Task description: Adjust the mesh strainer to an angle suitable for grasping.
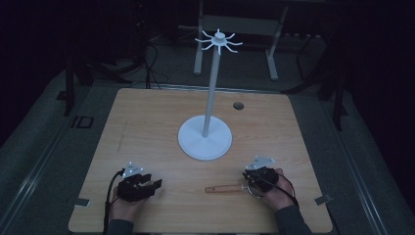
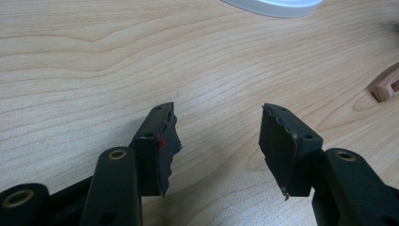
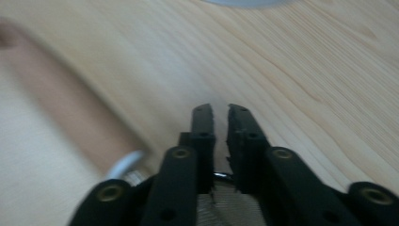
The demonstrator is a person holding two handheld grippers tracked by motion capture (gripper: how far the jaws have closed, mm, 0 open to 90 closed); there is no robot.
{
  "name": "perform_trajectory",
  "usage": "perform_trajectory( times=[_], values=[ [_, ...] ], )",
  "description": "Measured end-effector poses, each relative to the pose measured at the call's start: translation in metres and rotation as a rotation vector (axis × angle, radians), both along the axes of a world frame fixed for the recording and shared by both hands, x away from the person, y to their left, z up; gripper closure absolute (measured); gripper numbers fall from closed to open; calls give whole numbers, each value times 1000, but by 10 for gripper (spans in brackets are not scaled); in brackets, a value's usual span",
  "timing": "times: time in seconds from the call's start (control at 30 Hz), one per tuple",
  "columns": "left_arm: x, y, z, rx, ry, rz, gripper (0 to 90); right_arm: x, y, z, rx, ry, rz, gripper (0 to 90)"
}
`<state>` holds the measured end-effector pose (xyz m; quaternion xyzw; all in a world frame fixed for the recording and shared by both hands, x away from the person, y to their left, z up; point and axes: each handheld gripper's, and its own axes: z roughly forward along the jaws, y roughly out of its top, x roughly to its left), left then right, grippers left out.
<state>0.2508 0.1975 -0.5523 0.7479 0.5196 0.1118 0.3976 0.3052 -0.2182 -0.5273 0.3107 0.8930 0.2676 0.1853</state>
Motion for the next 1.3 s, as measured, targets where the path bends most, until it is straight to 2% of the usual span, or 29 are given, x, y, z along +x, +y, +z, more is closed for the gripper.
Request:
perform_trajectory(
  times=[0.23,0.37,0.47,0.57,0.73,0.9,0.97,1.1,1.3],
  values=[
    [0,-1,0,3,2,-1,463,-13,9,11,-58,-21,116,621],
    [0,-1,0,0,1,-1,463,-17,12,15,-62,-17,158,542],
    [0,-1,0,1,3,-2,463,-18,14,16,-64,5,204,468],
    [0,-1,0,1,4,-3,463,-18,17,14,-70,37,250,437],
    [1,-1,0,2,5,-4,463,-15,22,7,-109,101,279,470],
    [1,-1,0,2,5,-4,463,-8,26,3,-132,143,267,599],
    [1,-1,0,1,4,-4,462,-5,28,3,-143,150,265,619],
    [1,-1,0,1,4,-4,463,0,32,4,-156,174,274,631],
    [1,-1,0,1,4,-4,463,11,39,3,-195,256,292,641]
  ],
)
